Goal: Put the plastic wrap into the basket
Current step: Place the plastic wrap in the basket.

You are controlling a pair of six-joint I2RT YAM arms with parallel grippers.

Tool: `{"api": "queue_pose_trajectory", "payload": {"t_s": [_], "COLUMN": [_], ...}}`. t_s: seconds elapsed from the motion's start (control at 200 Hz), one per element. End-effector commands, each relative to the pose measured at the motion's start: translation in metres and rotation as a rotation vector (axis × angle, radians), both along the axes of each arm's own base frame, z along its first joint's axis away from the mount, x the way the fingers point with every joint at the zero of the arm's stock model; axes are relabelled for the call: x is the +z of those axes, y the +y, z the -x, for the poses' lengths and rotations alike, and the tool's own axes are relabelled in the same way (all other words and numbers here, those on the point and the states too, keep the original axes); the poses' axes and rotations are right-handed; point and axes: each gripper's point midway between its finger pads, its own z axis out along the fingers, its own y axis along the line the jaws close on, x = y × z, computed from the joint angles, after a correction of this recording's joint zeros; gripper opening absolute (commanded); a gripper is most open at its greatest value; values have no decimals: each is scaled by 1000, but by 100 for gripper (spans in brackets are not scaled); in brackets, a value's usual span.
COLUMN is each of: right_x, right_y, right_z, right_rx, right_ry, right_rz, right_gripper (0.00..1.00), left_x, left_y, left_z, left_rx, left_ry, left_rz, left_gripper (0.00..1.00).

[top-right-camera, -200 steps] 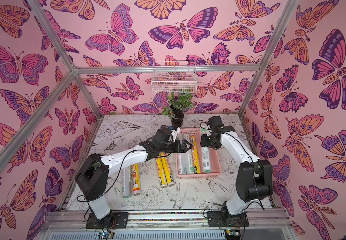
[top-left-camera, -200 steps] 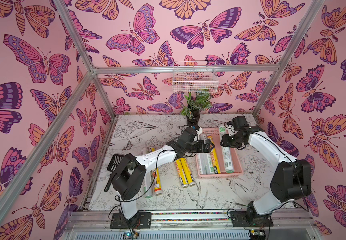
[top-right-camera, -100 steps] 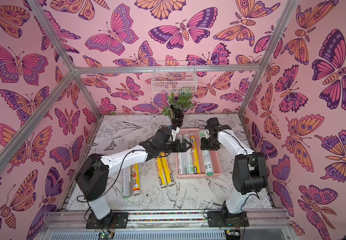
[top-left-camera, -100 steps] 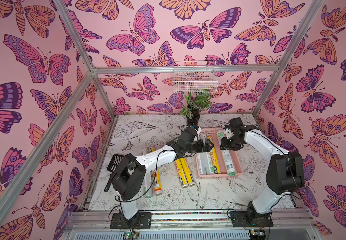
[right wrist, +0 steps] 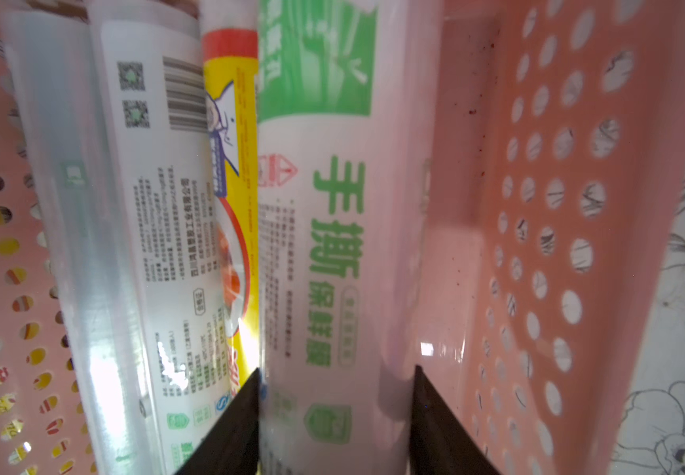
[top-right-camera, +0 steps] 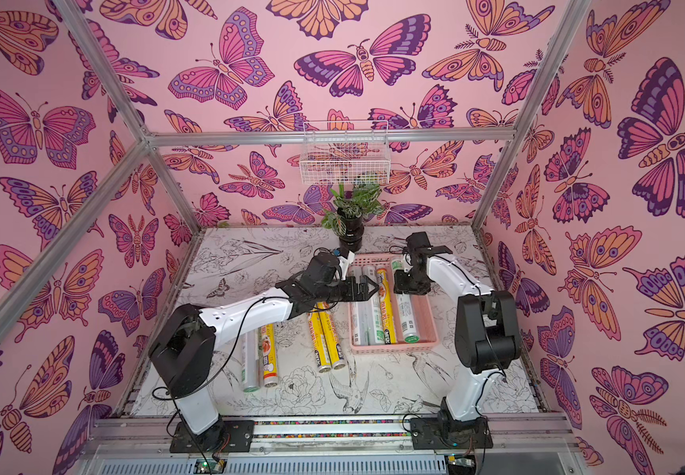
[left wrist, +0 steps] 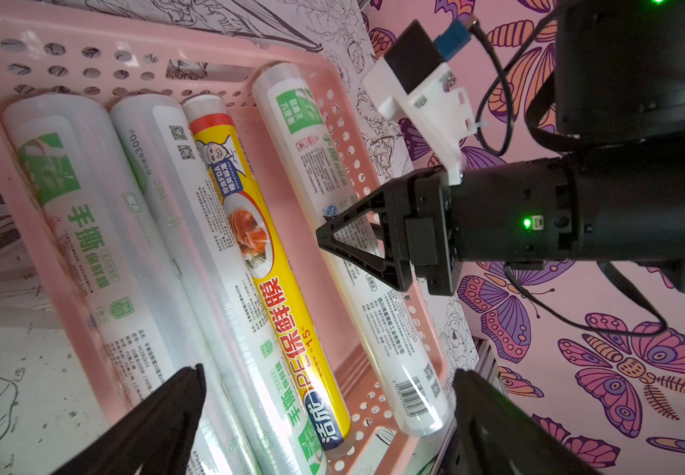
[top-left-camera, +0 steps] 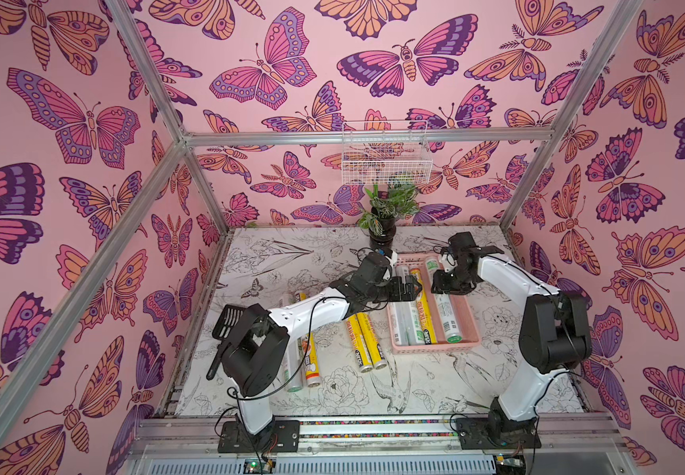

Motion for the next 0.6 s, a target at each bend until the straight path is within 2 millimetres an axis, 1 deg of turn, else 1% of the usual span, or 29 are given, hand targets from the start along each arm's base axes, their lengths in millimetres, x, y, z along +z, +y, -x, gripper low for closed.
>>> {"api": "queue_pose_trajectory", "payload": {"t_s": [0.0,0.16,0.386,0.596], "right_x": [13,2,-13,-25], "right_y": [9,8,9,8], "right_z": [-20,-15,-3,3], "right_rx": [-5,-5,11,19], "right_ry": [-72,-42,8,53], "right_rz": [-46,-41,-44,-40], "right_gripper": [25,26,27,28], "left_x": [6,5,2,1], "left_y": [9,13,12,13], "left_z": [3,3,2,3], "left_rx": [8,18,14,15], "left_ry": [-19,-20,-8,-9], "left_rz": [-9,-14,-12,-15], "left_gripper": [100,100,100,100]}}
